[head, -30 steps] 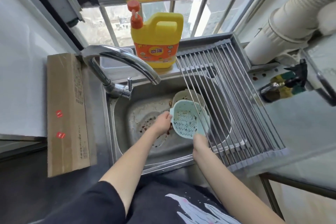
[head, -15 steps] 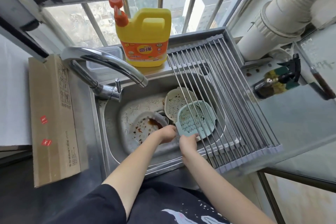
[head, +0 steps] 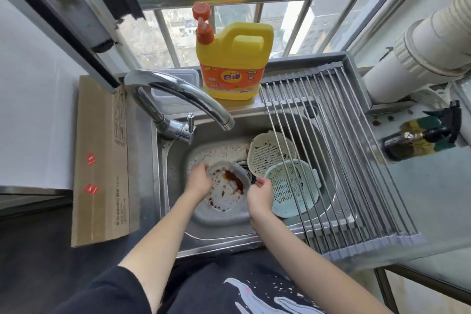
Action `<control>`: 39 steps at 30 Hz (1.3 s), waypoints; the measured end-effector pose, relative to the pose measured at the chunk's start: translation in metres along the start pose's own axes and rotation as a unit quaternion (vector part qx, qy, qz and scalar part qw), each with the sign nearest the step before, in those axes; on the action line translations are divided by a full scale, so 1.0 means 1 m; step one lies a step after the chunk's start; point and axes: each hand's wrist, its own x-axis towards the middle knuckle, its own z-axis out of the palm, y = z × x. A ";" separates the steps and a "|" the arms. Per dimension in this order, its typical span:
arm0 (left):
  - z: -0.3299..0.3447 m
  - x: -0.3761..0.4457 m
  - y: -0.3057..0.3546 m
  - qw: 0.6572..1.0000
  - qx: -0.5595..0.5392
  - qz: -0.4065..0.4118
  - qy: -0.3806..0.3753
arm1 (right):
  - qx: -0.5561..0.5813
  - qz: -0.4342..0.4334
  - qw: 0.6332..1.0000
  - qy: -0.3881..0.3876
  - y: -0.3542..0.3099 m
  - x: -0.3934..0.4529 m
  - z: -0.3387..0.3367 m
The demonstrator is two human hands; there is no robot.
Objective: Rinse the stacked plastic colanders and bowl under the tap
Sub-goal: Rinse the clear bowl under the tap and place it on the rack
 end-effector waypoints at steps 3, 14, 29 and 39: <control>-0.001 0.000 -0.007 0.999 -0.007 -0.031 -0.031 | -0.010 -0.008 1.000 -0.022 -0.003 0.003 -0.002; 0.005 0.003 -0.030 0.991 0.013 -0.117 -0.071 | -0.004 0.004 0.994 -0.110 0.005 0.030 -0.005; -0.003 -0.019 -0.005 0.994 -0.085 -0.073 0.019 | 0.089 -0.002 0.982 -0.166 -0.016 0.026 -0.030; -0.050 -0.091 -0.004 0.980 -0.072 0.088 0.163 | 0.104 -0.137 0.975 -0.141 -0.053 0.002 -0.043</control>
